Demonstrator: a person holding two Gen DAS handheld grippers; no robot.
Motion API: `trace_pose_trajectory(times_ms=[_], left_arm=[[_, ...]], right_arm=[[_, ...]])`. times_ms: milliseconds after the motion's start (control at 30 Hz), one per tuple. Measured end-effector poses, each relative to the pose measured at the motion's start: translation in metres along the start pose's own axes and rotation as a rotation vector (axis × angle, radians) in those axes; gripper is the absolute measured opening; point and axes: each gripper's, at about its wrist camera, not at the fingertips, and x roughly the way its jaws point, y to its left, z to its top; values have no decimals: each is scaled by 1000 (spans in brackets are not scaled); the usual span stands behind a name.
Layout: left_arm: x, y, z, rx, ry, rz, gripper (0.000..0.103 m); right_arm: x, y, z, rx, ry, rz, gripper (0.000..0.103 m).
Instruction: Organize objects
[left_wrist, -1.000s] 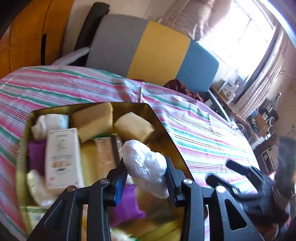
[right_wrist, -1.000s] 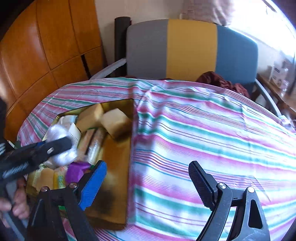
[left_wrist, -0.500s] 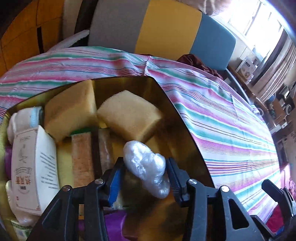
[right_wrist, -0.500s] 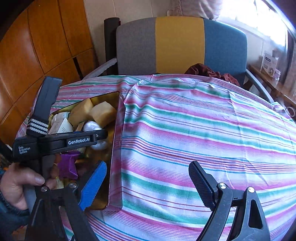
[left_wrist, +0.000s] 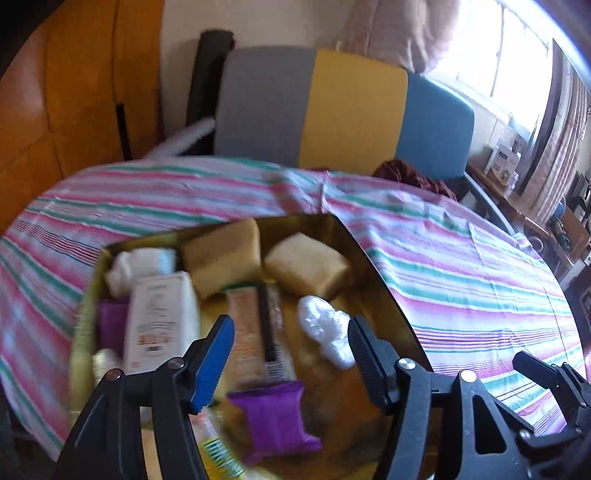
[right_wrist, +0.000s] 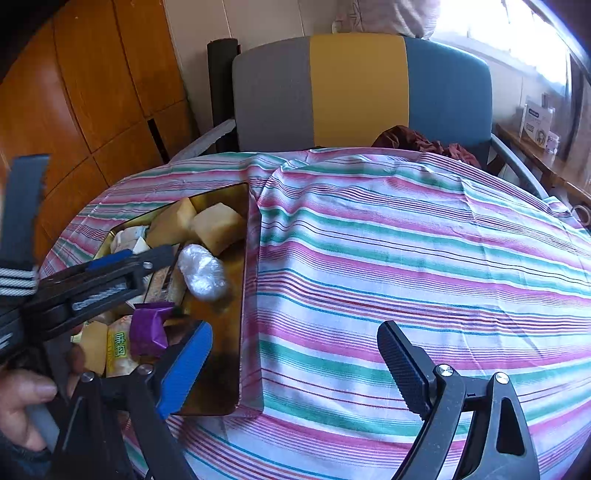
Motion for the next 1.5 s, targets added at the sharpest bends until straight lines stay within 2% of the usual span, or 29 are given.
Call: trace_pose_trajectory(times_ms=[100, 233, 367, 500, 633, 800, 1067, 1233, 1500], left_arm=[[-18, 5, -1, -3, -39, 21, 69], [-30, 12, -1, -5, -48, 16, 70], [-34, 15, -2, -14, -50, -46, 82], [-45, 19, -8, -10, -79, -53, 83], [-56, 30, -18, -31, -90, -14, 83], [-79, 42, -34, -42, -137, 121, 83], [-112, 65, -51, -133, -158, 263, 83], [-122, 70, -58, -134, -166, 279, 83], [-122, 70, -63, -131, -147, 237, 83]], right_arm=[[-2, 6, -1, 2, -4, 4, 92], [-4, 17, -3, -12, -9, 10, 93], [-8, 26, -6, -21, -13, 18, 93], [-13, 31, -9, -37, -16, 13, 93], [-15, 32, -12, -31, -16, 13, 93], [-19, 40, -14, -31, -47, -2, 93], [-28, 70, -22, -67, -88, 13, 95], [-30, 81, -30, -80, -77, 39, 95], [-32, 93, -39, -99, -71, 46, 95]])
